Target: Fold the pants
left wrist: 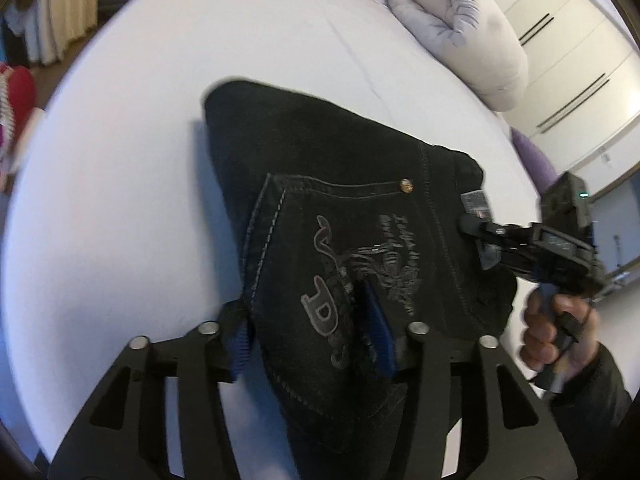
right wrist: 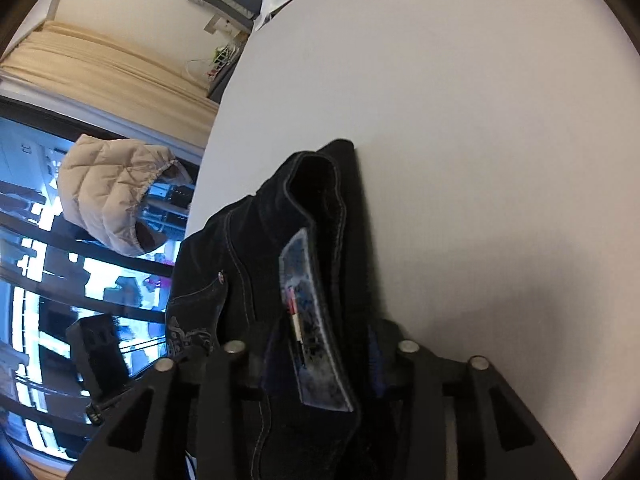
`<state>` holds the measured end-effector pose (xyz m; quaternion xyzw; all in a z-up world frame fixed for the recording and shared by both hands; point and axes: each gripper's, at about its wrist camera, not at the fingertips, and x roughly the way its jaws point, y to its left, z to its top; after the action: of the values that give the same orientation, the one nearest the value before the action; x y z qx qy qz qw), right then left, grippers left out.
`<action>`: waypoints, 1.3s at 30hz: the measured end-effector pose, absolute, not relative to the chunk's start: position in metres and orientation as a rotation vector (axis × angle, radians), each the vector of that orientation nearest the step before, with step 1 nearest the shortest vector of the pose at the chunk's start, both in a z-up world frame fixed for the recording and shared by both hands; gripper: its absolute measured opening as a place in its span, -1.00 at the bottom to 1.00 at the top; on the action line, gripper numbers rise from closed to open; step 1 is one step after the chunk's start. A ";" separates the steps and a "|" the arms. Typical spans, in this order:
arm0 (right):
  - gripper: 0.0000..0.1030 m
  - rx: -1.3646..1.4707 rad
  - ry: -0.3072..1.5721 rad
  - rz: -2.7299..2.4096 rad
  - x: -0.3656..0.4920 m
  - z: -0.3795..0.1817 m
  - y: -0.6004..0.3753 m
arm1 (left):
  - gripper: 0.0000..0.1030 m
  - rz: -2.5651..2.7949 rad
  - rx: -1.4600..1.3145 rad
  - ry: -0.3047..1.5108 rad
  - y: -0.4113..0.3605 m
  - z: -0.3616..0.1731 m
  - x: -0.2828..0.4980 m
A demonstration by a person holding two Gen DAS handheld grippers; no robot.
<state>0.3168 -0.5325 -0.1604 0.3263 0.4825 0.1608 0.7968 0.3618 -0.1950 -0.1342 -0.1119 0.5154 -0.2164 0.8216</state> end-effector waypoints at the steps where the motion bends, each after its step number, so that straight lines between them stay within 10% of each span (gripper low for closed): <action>1: 0.15 0.652 1.019 0.308 0.311 -0.149 -0.530 | 0.01 -0.429 -0.215 1.072 -0.188 -0.129 0.354; 6: 0.63 0.413 0.808 0.213 0.265 -0.082 -0.514 | 0.99 -0.267 -0.047 0.753 -0.182 -0.053 0.292; 9: 1.00 0.270 0.606 0.126 0.216 -0.033 -0.501 | 1.00 -0.163 0.035 0.525 -0.182 -0.004 0.238; 17: 1.00 0.117 0.223 -0.024 0.098 0.061 -0.476 | 1.00 0.136 0.136 0.236 -0.208 0.074 0.106; 39: 1.00 0.090 0.521 -0.059 0.027 0.082 -0.441 | 1.00 -0.046 -0.006 0.714 -0.233 0.035 0.098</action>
<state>0.0271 -0.4410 0.0824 0.0445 0.2576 -0.0291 0.9648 0.0975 -0.2334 0.0353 -0.0029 0.3493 -0.0227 0.9367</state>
